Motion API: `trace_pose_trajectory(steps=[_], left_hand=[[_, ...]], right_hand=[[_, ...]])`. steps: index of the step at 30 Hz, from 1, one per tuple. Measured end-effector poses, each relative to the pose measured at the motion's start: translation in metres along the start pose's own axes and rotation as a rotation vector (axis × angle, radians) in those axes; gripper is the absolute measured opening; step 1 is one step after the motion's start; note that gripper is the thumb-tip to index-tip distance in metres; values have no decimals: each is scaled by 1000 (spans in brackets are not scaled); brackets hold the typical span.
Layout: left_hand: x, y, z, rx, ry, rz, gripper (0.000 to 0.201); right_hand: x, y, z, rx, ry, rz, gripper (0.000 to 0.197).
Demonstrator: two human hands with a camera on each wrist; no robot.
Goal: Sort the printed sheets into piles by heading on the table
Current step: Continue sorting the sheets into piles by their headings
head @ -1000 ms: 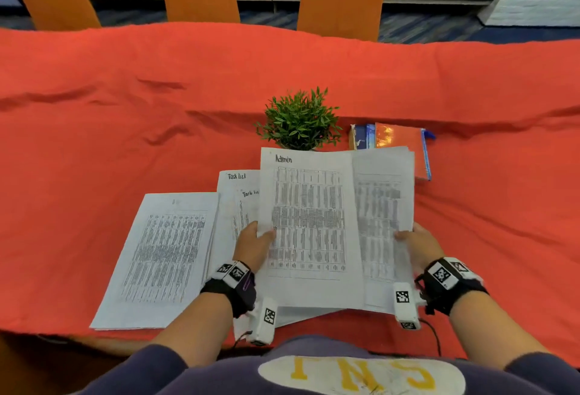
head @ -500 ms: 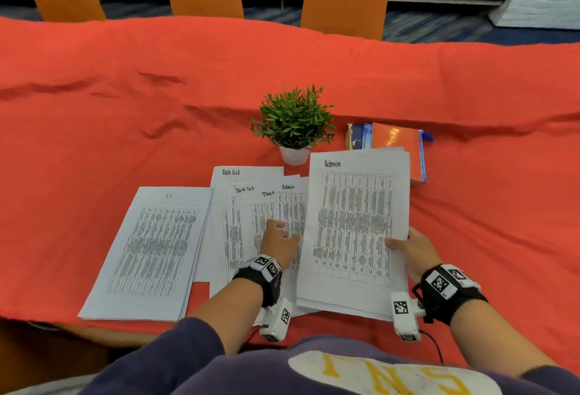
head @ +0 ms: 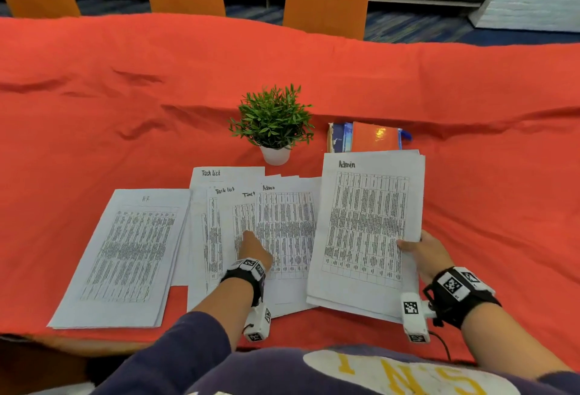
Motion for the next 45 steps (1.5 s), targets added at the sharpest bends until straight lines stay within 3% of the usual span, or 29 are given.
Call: trace_pose_trajectory(steps=[6, 10, 15, 19, 25, 30, 40, 45], left_hand=[[8, -12, -2, -25, -131, -223, 50], [-2, -6, 4, 1, -43, -122, 45], [20, -18, 17, -96, -39, 60, 57], [48, -40, 30, -210, -110, -89, 56], [58, -44, 24, -204, -137, -82, 66], [51, -47, 22, -242, -74, -85, 68], [34, -46, 34, -267, 23, -345, 62], [30, -44, 35, -233, 50, -349, 62]], right_hand=[[4, 5, 0, -1, -12, 9, 40], [6, 3, -3, -3, -23, 14, 40], [3, 3, -9, 7, -34, -17, 41], [0, 14, -12, 37, -15, -33, 40], [3, 33, -10, 66, -23, -42, 33], [3, 32, -12, 60, -21, -40, 41], [-4, 26, -5, 32, -2, -29, 42], [-3, 26, -2, 17, 0, -23, 42]])
Point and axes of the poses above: each hand's wrist, its own z-axis away from the middle knuckle, its own y-axis out of the palm, x = y × z, the point moved 9 cm from there along -z, towards the middle knuckle, and after that the axes turned 4 degrees about y, right-handed, at the moved point
